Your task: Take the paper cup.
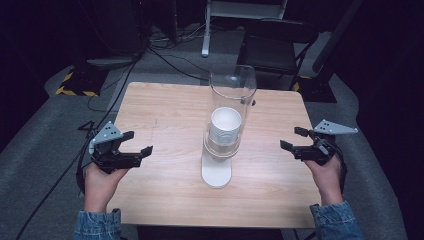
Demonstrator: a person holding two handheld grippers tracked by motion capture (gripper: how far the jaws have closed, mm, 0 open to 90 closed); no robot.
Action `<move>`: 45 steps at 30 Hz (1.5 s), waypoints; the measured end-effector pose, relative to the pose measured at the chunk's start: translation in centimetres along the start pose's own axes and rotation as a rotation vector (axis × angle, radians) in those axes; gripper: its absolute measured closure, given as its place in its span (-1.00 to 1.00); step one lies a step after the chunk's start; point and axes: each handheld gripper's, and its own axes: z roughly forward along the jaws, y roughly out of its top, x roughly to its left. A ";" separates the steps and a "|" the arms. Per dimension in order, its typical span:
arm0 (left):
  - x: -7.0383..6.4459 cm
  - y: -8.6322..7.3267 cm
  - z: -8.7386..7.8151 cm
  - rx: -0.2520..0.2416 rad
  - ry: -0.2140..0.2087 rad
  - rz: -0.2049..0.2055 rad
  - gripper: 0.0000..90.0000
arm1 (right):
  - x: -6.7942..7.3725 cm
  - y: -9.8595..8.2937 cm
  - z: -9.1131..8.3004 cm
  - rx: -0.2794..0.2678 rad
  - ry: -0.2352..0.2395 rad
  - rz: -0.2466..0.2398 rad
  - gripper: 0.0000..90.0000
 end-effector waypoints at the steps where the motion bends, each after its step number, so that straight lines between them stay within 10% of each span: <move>1: 0.0 0.0 0.0 0.000 0.000 0.000 -0.60 | 0.0 0.0 0.0 -0.001 0.002 0.000 -0.64; 18: -0.3 0.3 -0.4 -0.014 0.001 -0.004 -0.60 | 0.6 -0.2 0.5 -0.018 0.037 0.012 -0.67; 45: -0.6 0.3 0.2 0.004 -0.006 0.000 -0.60 | 7.5 0.2 7.1 0.066 0.239 -0.097 -0.83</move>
